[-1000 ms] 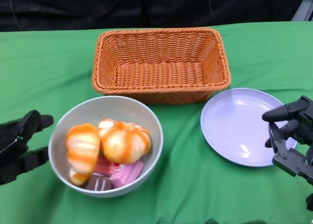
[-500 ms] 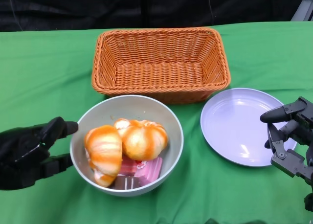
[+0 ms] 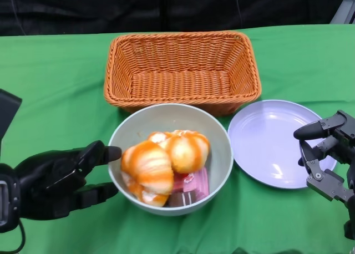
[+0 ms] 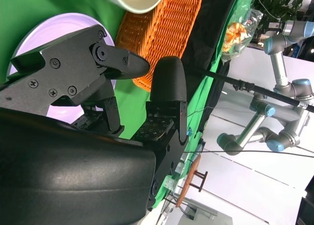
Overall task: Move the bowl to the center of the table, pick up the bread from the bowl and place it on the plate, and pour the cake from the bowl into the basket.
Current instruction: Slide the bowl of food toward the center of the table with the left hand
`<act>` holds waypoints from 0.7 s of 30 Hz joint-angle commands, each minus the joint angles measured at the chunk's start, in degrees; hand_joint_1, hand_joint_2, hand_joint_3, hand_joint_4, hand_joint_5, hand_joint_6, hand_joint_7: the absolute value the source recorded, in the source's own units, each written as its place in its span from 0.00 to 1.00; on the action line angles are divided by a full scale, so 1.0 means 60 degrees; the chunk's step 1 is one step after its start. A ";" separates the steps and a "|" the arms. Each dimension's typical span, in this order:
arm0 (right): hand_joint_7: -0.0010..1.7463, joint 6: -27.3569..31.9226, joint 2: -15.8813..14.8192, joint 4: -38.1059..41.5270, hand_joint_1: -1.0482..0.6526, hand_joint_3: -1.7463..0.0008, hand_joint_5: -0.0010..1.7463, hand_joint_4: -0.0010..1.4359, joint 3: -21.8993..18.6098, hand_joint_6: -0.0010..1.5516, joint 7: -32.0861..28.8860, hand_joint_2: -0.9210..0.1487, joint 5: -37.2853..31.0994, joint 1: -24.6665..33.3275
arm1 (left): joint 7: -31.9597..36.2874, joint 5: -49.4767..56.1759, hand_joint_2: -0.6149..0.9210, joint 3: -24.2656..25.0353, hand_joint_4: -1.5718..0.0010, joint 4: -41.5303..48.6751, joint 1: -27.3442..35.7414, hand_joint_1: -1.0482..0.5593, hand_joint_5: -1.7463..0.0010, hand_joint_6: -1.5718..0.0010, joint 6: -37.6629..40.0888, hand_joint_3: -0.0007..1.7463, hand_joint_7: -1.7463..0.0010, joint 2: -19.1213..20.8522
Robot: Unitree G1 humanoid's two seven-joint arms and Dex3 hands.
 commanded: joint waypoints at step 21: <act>0.68 -0.0192 -0.0047 0.0174 0.53 0.68 0.79 0.56 -0.0114 0.48 -0.0027 0.15 0.0195 -0.0060 | 0.0393 -0.0017 1.00 -0.0090 0.88 -0.0959 -0.0013 0.22 0.96 0.91 0.0426 0.28 0.99 0.0241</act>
